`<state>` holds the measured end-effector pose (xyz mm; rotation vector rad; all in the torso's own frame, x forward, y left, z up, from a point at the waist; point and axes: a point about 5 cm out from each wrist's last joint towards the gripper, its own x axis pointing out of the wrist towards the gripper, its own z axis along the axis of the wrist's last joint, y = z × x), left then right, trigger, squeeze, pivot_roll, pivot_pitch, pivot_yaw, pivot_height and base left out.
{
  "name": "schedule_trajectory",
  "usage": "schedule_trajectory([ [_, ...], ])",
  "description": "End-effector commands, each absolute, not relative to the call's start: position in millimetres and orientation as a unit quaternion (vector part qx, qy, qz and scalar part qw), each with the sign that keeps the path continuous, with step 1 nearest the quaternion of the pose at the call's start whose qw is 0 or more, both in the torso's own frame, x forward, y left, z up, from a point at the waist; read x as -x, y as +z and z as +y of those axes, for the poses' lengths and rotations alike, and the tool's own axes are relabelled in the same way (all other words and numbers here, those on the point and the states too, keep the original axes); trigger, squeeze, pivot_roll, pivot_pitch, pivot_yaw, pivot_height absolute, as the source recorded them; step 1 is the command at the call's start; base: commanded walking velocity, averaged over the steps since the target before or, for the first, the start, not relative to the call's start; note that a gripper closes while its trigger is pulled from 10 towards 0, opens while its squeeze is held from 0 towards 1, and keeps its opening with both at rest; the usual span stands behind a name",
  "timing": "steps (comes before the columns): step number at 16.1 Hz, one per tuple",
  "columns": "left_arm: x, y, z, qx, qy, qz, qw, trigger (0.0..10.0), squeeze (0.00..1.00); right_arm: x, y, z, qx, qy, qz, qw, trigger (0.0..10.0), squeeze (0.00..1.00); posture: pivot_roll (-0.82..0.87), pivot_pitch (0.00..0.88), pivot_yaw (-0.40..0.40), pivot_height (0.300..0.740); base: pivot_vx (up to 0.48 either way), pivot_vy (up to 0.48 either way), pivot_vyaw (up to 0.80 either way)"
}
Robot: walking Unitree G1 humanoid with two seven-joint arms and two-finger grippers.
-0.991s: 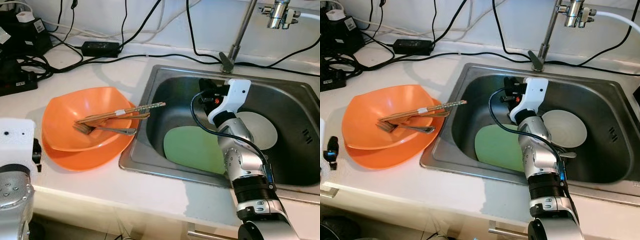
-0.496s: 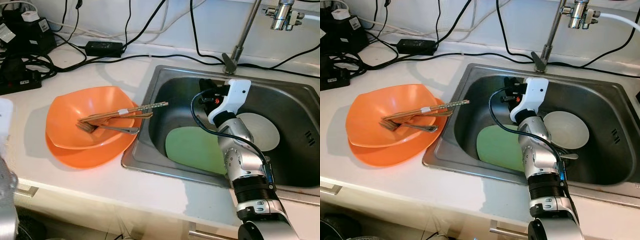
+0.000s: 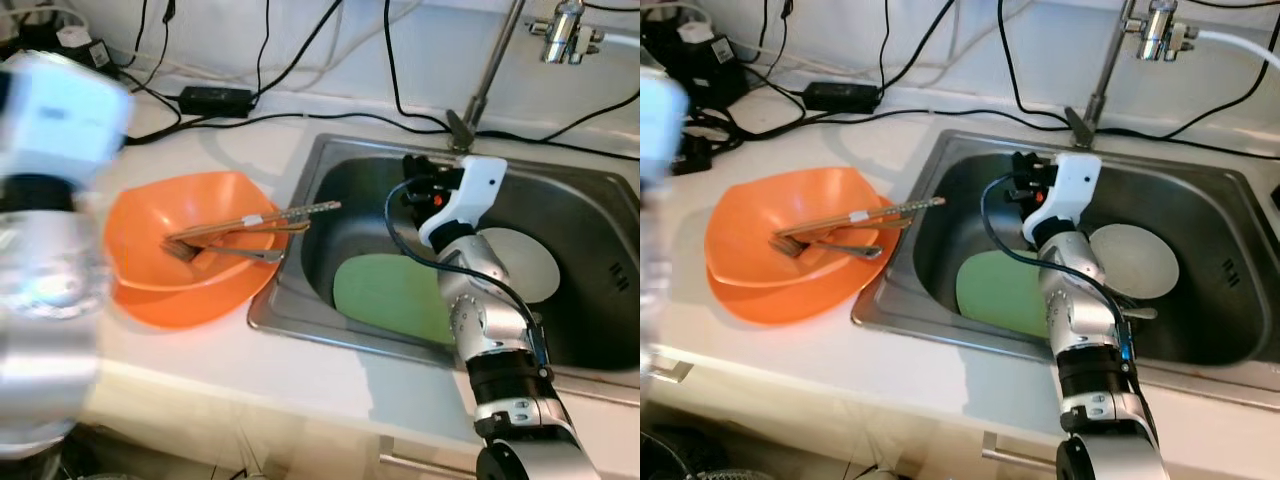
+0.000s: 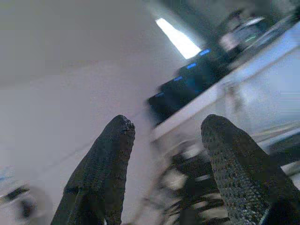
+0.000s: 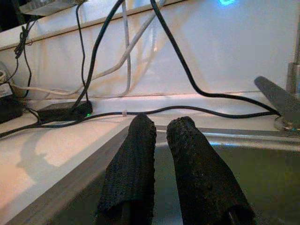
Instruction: Kitchen organization
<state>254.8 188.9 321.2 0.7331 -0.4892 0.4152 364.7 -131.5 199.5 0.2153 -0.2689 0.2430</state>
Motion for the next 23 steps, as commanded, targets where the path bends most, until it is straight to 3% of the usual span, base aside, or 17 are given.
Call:
schedule_trajectory([
  [1,-261.8,320.6,176.7,-0.334,0.155,-0.25,0.895,10.0,0.0,-365.6,205.9,-133.6,-0.11,0.114,-0.149,0.976,10.0,0.0,0.2,0.043,0.01,0.74,0.0,0.0,0.0],
  [4,-283.9,301.8,147.9,-0.219,0.031,-0.245,0.944,10.0,0.0,-364.2,211.2,-137.9,-0.114,0.105,-0.166,0.974,10.0,0.0,0.18,0.022,0.016,0.74,0.0,0.0,0.0],
  [9,-302.1,289.1,124.2,-0.11,-0.05,-0.262,0.957,10.0,0.0,-360.5,222.0,-149.0,-0.123,0.092,-0.201,0.967,10.0,0.0,0.15,0.024,0.013,0.74,0.0,0.0,0.0],
  [12,-327.1,294.8,116.7,0.009,-0.077,-0.27,0.96,10.0,0.0,-360.4,225.7,-150.1,-0.122,0.088,-0.213,0.965,10.0,0.0,0.14,0.016,0.015,0.74,0.0,0.0,0.0],
  [16,-345.7,277.8,116.1,0.037,-0.109,-0.232,0.966,10.0,0.0,-360.4,231.4,-149.3,-0.123,0.092,-0.225,0.962,10.0,0.0,0.11,0.015,0.025,0.74,0.0,0.0,0.0],
  [23,-348.4,272.7,123.2,-0.02,-0.091,-0.266,0.959,10.0,0.0,-360.4,238.2,-152.8,-0.092,0.082,-0.252,0.96,10.0,0.0,0.11,0.019,0.026,0.74,0.0,0.0,0.0],
])
